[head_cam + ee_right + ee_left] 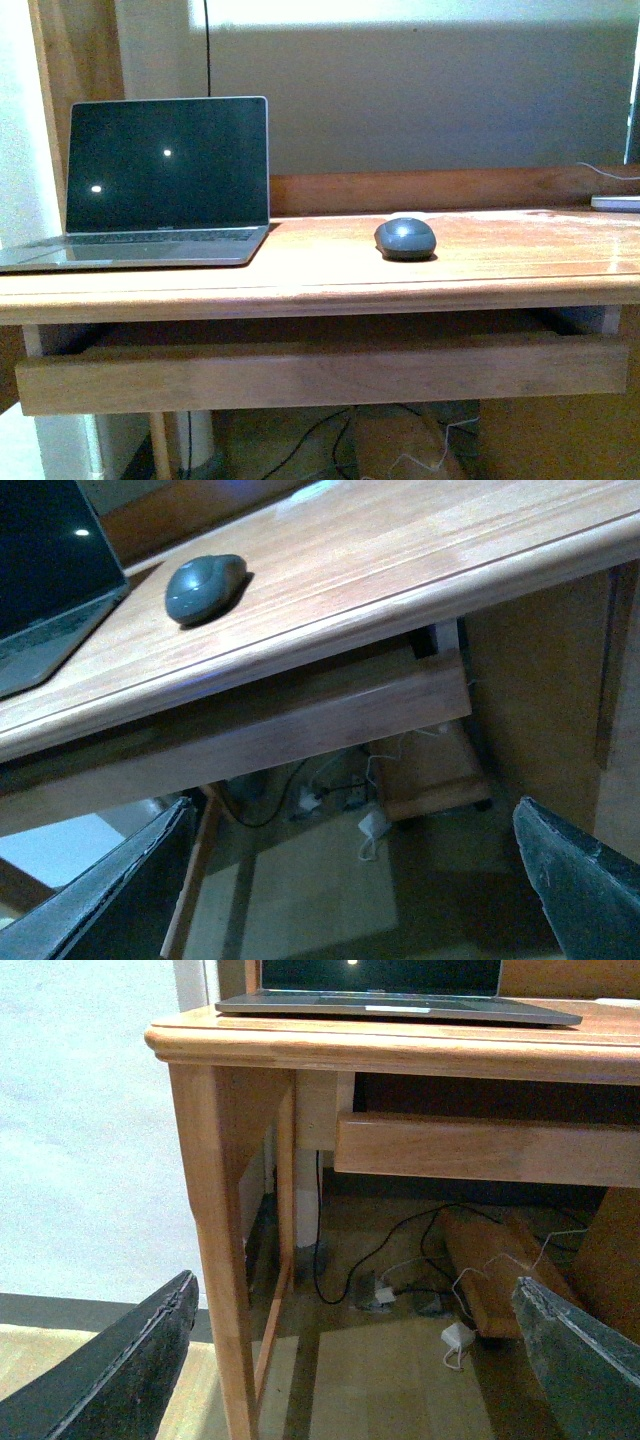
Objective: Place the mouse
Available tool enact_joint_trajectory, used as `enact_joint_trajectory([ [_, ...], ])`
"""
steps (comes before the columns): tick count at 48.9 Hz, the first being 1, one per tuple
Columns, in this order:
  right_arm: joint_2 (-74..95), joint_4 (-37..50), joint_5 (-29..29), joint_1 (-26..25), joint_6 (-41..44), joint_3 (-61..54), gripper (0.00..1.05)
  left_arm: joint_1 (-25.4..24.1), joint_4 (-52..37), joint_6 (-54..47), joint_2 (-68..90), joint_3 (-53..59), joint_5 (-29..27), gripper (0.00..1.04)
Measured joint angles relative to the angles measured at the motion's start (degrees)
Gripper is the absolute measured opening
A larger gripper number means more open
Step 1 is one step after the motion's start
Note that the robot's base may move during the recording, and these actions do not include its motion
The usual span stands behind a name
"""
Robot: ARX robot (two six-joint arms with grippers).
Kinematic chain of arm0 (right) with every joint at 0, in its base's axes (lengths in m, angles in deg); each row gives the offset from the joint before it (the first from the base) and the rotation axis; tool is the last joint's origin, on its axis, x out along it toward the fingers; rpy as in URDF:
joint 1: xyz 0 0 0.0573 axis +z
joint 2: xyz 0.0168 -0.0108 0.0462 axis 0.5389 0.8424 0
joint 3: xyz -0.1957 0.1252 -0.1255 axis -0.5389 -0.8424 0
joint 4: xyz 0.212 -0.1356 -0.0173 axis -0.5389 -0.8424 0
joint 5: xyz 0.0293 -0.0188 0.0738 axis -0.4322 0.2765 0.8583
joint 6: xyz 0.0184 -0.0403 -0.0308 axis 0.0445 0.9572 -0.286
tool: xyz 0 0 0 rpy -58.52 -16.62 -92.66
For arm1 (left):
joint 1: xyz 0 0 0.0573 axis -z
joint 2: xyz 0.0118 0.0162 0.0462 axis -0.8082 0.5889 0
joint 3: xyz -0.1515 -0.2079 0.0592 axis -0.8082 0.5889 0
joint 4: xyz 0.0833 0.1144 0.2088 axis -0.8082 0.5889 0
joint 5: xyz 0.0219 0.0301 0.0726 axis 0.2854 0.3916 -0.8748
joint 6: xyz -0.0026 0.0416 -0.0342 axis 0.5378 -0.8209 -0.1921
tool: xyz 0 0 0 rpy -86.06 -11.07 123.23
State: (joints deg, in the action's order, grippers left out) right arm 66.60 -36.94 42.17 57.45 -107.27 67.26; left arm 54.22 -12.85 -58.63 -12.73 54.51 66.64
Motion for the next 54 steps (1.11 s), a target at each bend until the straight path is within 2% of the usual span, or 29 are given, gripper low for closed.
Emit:
enact_joint_trajectory([
  [2,-3.37,-1.09,-2.23,1.97,-0.02,-1.29,0.96,0.00,0.00,0.00,0.00,0.00,0.00,0.97],
  [4,-7.50,-1.07,-9.57,4.44,4.74,-3.34,0.89,0.00,0.00,0.00,0.00,0.00,0.02,0.97],
  [6,-9.90,-1.44,-11.89,4.74,7.50,-4.55,0.84,0.00,0.00,0.00,0.00,0.00,0.00,0.97],
  [8,-13.68,-1.99,-13.00,3.19,13.51,-6.67,0.74,0.00,0.00,0.00,0.00,0.00,-0.07,0.97],
  [15,-18.60,-3.17,-6.62,-3.17,19.91,-10.38,0.48,0.00,0.00,0.00,0.00,0.00,-0.04,0.97],
  [28,-24.50,-4.63,2.10,-12.33,21.79,-14.51,0.03,0.00,0.00,0.00,0.00,0.00,-0.02,0.97],
  [33,-29.77,-10.43,3.30,-13.75,22.01,-15.50,0.03,0.00,0.00,0.00,0.00,0.00,0.00,0.97],
  [38,-33.09,-11.65,6.08,-15.96,22.01,-16.37,0.03,0.00,0.00,0.00,0.00,0.00,0.02,0.97],
  [39,-33.64,-11.82,9.53,-18.29,22.03,-16.37,0.03,0.00,0.00,0.00,0.00,0.00,0.02,0.97],
  [41,-34.10,-11.96,12.61,-21.49,22.03,-16.61,0.03,0.00,0.00,0.00,0.00,0.00,0.00,0.97],
  [45,-34.51,-12.00,13.20,-24.11,22.03,-17.14,0.03,0.00,0.00,0.00,0.00,0.00,-0.02,0.97],
  [54,-35.43,-12.00,13.81,-24.59,22.03,-18.34,0.03,0.00,0.00,0.00,0.00,0.00,0.00,0.97],
])
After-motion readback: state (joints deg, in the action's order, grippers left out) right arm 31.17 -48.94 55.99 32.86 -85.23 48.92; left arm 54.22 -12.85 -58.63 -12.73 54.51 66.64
